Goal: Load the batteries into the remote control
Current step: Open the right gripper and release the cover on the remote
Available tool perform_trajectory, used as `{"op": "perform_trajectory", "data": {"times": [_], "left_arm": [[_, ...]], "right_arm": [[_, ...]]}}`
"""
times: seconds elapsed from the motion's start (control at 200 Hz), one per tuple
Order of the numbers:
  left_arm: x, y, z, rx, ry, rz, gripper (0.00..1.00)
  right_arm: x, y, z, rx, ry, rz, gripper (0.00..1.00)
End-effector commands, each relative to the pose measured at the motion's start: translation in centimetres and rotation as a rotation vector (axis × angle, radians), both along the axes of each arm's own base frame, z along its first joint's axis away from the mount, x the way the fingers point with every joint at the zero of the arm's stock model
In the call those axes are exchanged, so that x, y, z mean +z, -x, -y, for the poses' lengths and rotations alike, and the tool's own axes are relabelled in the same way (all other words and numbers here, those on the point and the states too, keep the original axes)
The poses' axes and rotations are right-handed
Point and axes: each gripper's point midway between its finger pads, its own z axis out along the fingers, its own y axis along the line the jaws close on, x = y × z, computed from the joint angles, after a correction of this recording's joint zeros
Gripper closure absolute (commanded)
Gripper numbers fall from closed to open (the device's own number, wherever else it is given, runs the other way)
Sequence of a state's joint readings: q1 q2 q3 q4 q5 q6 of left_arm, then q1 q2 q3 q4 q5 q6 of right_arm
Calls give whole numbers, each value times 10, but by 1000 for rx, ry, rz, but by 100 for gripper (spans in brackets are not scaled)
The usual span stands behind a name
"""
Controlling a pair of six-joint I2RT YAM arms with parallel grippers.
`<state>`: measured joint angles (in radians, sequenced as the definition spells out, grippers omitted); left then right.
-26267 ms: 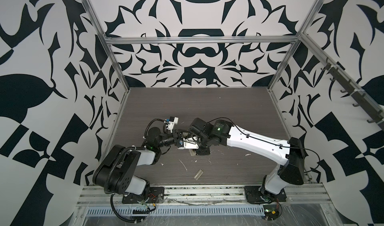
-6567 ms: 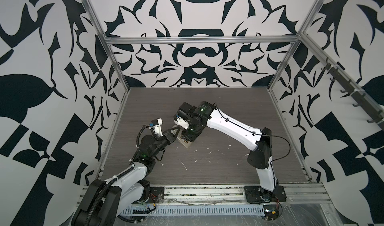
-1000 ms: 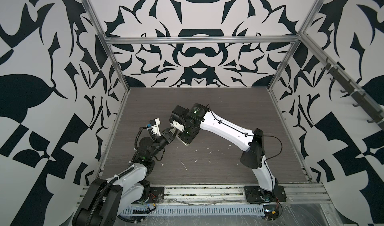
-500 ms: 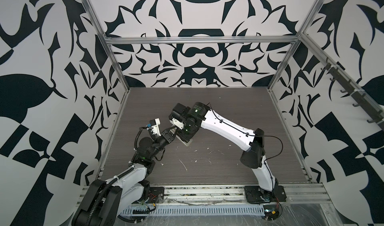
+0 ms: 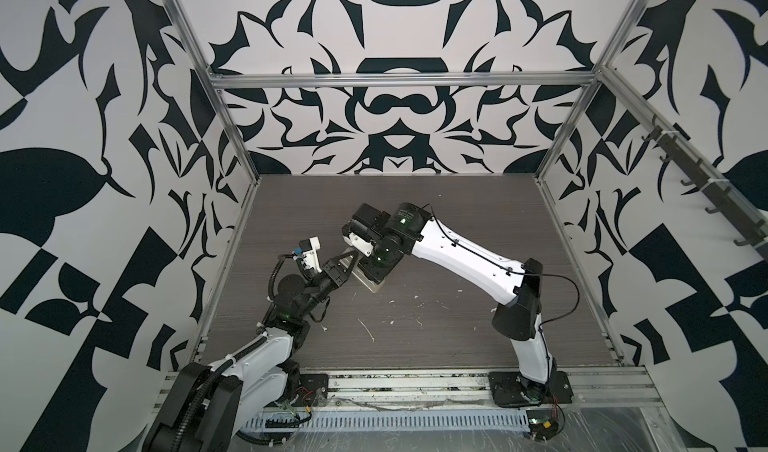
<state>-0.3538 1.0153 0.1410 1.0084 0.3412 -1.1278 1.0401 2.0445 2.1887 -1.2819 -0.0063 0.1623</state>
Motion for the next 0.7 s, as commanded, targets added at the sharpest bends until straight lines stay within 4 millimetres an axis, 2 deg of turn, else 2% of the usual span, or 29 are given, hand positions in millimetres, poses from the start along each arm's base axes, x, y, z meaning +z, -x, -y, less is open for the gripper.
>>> {"op": "perform_trajectory", "data": {"times": [0.0,0.21,0.695], "left_arm": [[11,3,0,-5,14,45,100],[14,4,-1,-3,16,53,100],[16,5,0,-6,20,56,100]], "right_arm": [[14,-2,6,-25,-29,28,48],[1,-6,13,-41,-3,18,50],[-17,-16,14,-64,-6,9,52]]}}
